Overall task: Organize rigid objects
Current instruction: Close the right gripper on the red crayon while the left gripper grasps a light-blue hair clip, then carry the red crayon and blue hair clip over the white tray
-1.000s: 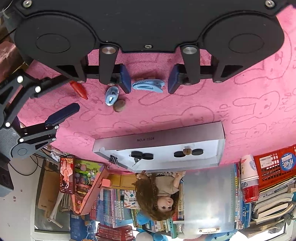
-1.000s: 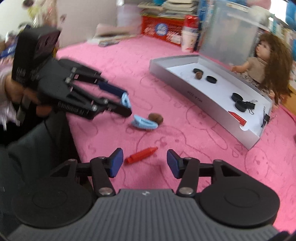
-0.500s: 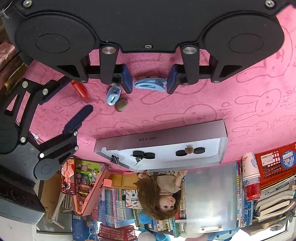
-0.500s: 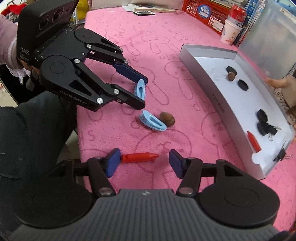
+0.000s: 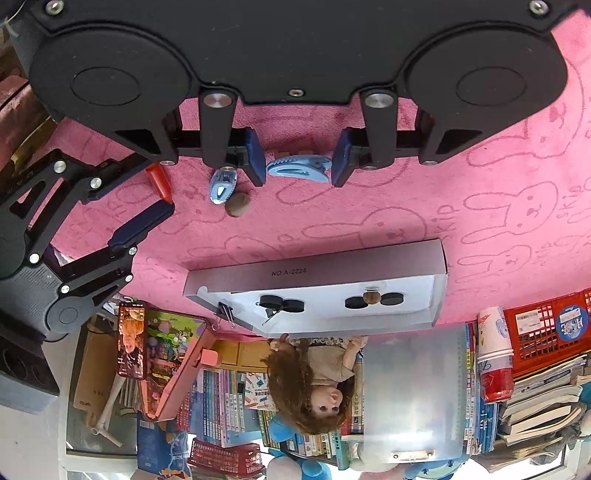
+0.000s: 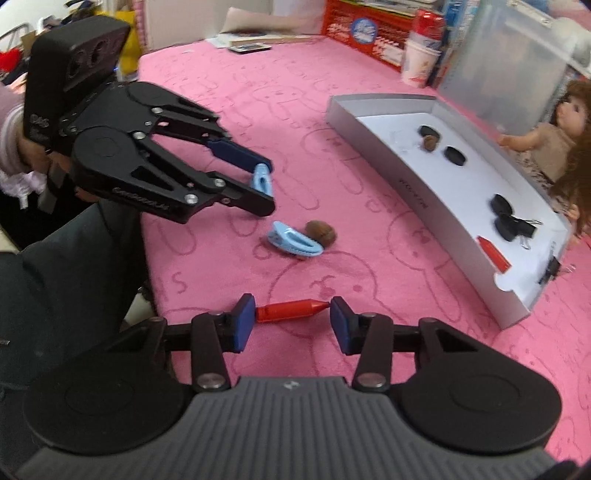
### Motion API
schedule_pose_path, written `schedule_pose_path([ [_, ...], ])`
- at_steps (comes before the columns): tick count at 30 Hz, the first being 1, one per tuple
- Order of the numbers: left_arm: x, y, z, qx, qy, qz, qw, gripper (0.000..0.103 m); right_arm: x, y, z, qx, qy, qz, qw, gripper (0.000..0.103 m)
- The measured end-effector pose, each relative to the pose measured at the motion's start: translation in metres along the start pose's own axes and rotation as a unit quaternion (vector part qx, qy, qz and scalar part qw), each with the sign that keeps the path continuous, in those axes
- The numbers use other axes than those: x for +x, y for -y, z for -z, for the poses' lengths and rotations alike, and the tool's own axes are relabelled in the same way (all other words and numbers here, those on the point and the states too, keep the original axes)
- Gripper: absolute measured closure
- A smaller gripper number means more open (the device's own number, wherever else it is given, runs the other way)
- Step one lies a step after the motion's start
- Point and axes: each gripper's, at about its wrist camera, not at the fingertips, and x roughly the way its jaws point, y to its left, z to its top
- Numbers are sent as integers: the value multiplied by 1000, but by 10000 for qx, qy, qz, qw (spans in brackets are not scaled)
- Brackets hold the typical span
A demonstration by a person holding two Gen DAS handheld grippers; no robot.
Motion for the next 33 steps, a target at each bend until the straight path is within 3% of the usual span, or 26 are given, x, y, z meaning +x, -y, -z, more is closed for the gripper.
schedule_pose_path([
  [6,1,-2,-5,-228,121,-221,9994,66,0,3,2,802,471,792,9925,53],
  [11,6,-6,-8,-519,114,-393,9978,66,3,6,9,1824,986,1379,9685,53],
  [15,8,-4,-10,-555,186,-470,9972,66,3,0,13,2115,1287,1832,9514,53],
  [20,7,2,-11,-445,282,-531,9972,66,3,-2,17,2429,1458,2091,9359,53],
  [33,7,1,-17,-523,346,-629,9960,66,1,-1,21,2753,1561,2303,9202,53],
])
